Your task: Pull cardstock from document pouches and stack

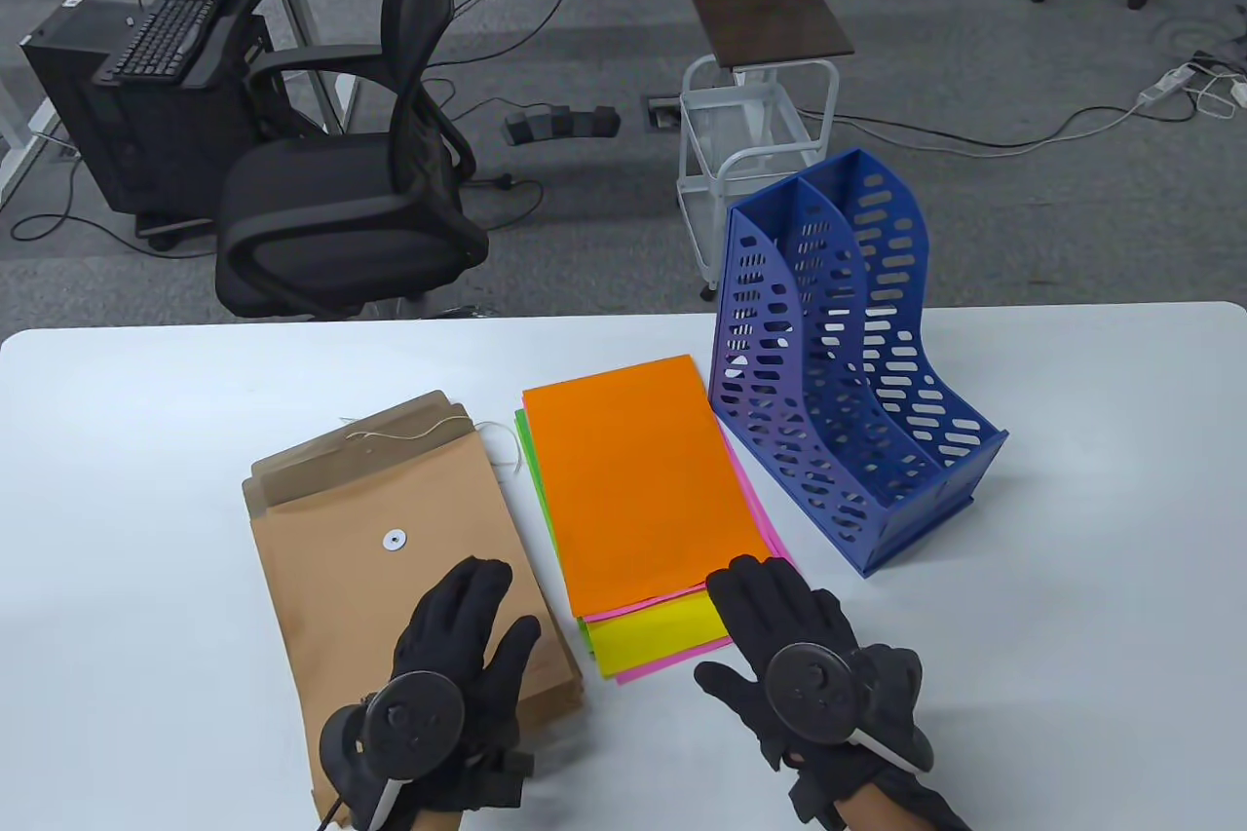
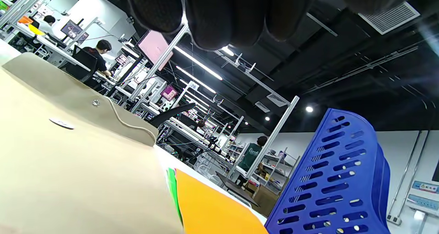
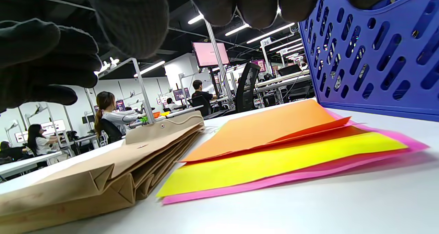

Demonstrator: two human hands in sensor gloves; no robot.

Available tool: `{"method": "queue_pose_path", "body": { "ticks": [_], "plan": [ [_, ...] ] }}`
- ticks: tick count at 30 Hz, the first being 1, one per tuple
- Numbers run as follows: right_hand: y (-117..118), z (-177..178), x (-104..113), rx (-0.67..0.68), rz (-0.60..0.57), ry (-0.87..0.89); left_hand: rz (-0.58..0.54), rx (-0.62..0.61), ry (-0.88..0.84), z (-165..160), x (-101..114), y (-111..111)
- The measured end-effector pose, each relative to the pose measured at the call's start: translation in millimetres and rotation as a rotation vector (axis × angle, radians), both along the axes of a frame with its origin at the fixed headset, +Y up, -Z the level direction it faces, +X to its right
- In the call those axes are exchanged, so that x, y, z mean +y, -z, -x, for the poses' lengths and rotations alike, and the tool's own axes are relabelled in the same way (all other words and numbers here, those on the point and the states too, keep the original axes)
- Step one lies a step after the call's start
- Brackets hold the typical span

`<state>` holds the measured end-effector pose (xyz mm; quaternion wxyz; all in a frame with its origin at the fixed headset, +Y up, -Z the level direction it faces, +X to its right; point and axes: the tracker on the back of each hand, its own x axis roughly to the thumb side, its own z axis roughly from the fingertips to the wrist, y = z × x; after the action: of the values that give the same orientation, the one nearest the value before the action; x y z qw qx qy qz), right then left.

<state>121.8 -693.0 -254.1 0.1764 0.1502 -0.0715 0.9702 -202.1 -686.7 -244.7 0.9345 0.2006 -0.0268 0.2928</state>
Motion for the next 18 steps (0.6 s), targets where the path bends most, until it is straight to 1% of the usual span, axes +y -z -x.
{"method": "queue_pose_path", "body": {
  "ticks": [4, 8, 10, 18],
  "plan": [
    [1.1, 2.4, -3.2, 0.006, 0.021, -0.019, -0.005, 0.000, -0.004, 2.2, 0.4, -0.5],
    [-2.3, -0.1, 0.3, 0.000, -0.002, -0.014, -0.016, -0.013, 0.024, -1.1, 2.0, -1.5],
    [-2.3, -2.6, 1.1, -0.008, -0.002, 0.001, -0.023, -0.016, 0.001, -0.9, 3.1, -2.8],
    [-1.3, -2.2, -5.2, -0.005, 0.028, -0.019, -0.011, -0.028, 0.016, -3.8, 2.1, -2.3]
  ]
}}
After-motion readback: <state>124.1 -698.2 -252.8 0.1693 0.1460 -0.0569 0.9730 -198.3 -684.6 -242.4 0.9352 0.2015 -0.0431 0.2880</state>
